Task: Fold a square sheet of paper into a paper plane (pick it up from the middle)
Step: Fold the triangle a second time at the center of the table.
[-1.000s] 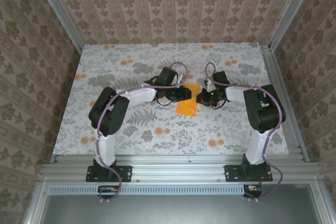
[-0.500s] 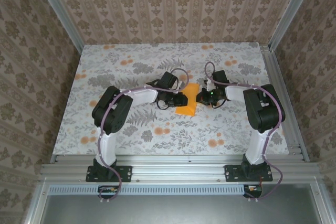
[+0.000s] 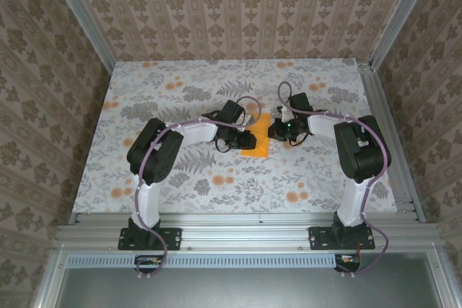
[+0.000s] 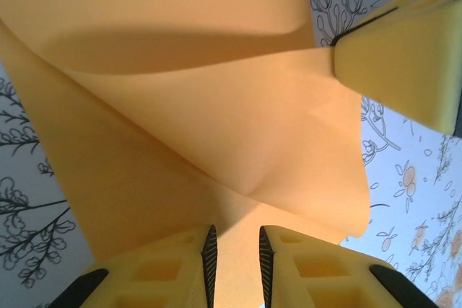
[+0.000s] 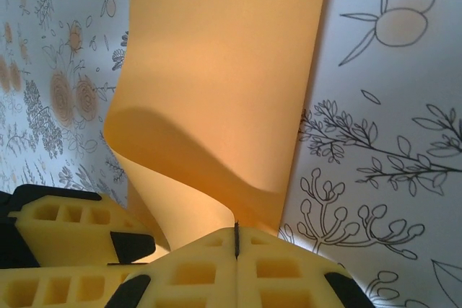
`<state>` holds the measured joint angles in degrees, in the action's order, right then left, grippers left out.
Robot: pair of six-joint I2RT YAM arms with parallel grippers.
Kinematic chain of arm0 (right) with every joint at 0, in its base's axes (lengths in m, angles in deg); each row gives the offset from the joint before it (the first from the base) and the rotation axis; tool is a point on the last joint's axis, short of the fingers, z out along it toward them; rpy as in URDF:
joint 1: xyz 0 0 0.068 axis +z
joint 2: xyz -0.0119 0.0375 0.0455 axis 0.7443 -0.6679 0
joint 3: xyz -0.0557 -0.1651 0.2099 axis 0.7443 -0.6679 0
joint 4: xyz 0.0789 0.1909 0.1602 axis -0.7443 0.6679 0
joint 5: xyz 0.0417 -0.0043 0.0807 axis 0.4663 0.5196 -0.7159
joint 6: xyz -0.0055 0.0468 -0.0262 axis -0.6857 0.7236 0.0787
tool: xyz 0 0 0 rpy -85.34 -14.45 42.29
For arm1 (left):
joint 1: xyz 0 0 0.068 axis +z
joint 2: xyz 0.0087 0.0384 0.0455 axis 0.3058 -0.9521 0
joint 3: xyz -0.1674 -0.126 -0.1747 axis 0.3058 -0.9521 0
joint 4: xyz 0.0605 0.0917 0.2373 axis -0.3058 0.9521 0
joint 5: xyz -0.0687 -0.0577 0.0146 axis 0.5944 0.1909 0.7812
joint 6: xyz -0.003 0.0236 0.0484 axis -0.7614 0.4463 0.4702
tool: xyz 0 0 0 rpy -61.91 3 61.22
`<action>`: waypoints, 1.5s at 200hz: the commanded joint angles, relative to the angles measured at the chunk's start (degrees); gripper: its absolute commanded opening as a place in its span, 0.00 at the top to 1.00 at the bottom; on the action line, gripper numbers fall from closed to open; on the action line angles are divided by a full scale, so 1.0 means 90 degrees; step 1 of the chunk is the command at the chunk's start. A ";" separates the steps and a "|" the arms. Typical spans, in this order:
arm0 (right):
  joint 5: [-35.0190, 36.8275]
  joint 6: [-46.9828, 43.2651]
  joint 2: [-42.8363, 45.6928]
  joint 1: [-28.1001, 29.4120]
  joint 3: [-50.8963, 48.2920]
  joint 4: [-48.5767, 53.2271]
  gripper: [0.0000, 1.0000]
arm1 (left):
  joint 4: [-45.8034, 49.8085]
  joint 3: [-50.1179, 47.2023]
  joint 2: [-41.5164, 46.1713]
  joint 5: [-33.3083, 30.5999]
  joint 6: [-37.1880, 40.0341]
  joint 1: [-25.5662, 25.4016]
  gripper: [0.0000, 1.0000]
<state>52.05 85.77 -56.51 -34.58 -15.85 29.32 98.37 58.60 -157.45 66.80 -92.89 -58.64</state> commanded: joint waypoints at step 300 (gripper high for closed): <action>0.0395 -0.0682 -0.0734 0.0205 0.0858 0.0630 0.99 | 0.1257 0.0064 -0.0434 -0.0612 0.1548 -0.0179 0.76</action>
<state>53.58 80.94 -62.15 -33.03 -9.16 33.26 103.05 60.19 -157.98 63.76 -80.76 -59.85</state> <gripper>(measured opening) 0.066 0.237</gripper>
